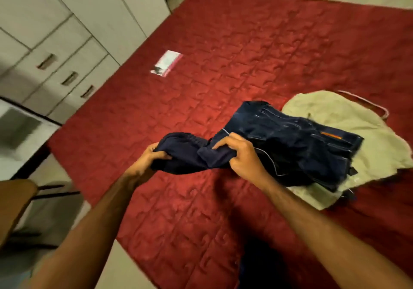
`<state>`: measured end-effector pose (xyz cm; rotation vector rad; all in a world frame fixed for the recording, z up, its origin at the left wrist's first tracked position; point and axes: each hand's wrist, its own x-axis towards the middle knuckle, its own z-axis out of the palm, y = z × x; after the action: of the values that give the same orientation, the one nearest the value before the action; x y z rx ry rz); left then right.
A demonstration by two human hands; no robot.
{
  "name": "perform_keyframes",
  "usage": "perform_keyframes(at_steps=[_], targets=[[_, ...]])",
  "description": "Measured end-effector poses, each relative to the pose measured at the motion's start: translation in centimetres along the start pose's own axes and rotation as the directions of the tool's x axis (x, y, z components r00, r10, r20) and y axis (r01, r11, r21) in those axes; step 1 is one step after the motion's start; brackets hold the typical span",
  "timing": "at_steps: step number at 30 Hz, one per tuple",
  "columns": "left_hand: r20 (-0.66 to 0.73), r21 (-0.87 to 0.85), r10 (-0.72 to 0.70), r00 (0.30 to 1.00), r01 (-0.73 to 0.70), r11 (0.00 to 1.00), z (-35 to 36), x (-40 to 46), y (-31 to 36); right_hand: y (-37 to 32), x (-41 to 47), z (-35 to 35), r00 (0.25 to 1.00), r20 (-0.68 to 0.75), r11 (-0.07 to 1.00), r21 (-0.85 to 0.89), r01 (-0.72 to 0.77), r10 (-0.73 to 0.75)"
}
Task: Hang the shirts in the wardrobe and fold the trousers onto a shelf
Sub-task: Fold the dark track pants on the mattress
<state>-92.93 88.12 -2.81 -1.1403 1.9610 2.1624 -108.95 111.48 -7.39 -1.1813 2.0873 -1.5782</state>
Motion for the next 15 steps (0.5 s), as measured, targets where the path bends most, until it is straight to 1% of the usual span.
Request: perform_keyframes(at_steps=[2, 4, 6, 9, 11, 13, 15], targets=[[-0.071, -0.033, 0.059, 0.996, -0.062, 0.998, -2.9, -2.9, 0.8, -2.8, 2.1, 1.8, 0.998, 0.005, 0.982, 0.182, -0.060, 0.060], [-0.139, -0.088, 0.114, 0.984, -0.127, 0.988, -5.5, -5.7, 1.6, -5.7, 3.5, 3.6, 0.995, 0.036, 0.961, 0.255, -0.104, 0.098], [-0.214, -0.159, 0.145, 0.966, -0.180, 0.971, -8.7, -9.4, 2.5, -9.1, 4.7, 6.1, 0.985, 0.123, 0.939, 0.311, -0.150, 0.117], [-0.283, -0.312, 0.142, 0.949, -0.231, 0.921, -13.6, -15.4, 2.6, -14.5, 5.8, 10.2, 0.981, 0.184, 0.877, 0.461, -0.139, 0.059], [-0.296, -0.406, 0.093, 0.950, -0.214, 0.889, -17.3, -19.5, 1.0, -18.6, 5.8, 13.5, 0.975, 0.218, 0.791, 0.591, -0.156, 0.029], [-0.284, -0.449, 0.033, 0.958, -0.163, 0.878, -20.3, -22.9, -0.8, -22.8, 5.4, 16.4, 0.967, 0.256, 0.715, 0.677, -0.176, -0.004], [-0.261, -0.455, 0.035, 0.965, -0.155, 0.877, -23.2, -26.7, -2.8, -27.6, 4.6, 20.1, 0.951, 0.300, 0.671, 0.721, -0.171, -0.080]])
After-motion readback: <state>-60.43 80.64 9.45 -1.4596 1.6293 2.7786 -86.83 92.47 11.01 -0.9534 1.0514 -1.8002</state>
